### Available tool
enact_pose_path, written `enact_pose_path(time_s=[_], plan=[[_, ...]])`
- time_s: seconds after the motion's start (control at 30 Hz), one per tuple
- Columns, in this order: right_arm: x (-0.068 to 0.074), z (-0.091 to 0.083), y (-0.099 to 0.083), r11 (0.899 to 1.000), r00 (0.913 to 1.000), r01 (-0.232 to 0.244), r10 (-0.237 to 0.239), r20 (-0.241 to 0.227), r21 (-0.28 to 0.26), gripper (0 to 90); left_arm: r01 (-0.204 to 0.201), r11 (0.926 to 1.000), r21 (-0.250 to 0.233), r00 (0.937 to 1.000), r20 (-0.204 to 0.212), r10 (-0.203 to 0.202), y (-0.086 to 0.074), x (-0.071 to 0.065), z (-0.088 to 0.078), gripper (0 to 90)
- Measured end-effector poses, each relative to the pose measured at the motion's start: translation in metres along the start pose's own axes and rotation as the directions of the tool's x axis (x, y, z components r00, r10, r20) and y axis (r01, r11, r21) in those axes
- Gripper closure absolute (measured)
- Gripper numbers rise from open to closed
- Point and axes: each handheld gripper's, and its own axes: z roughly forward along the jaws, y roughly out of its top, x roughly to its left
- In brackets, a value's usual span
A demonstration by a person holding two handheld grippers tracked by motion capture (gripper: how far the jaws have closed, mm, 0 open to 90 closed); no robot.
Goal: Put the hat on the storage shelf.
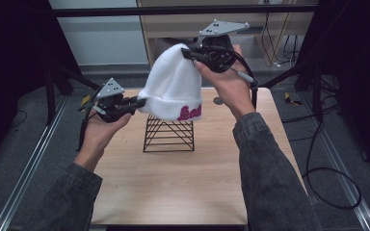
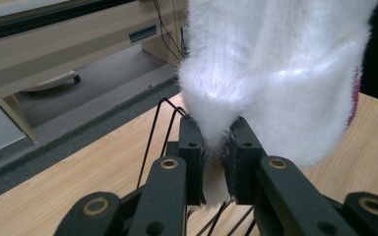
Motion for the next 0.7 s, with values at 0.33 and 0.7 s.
enact_pose_path(time_s=[0.33,0.7], plan=[[-0.007,0.020,-0.014,0.999,0.9996,-0.019,0.018,0.021,0.037,83.4,0.012,0.9995,0.031,0.9995,-0.028,-0.011,-0.008,0.011,0.007,79.3],[-0.003,0.036,-0.026,0.999,0.9994,-0.009,0.007,0.033,0.052,83.5,0.046,0.9980,0.043,0.9976,-0.053,-0.043,-0.021,0.020,0.023,79.3]])
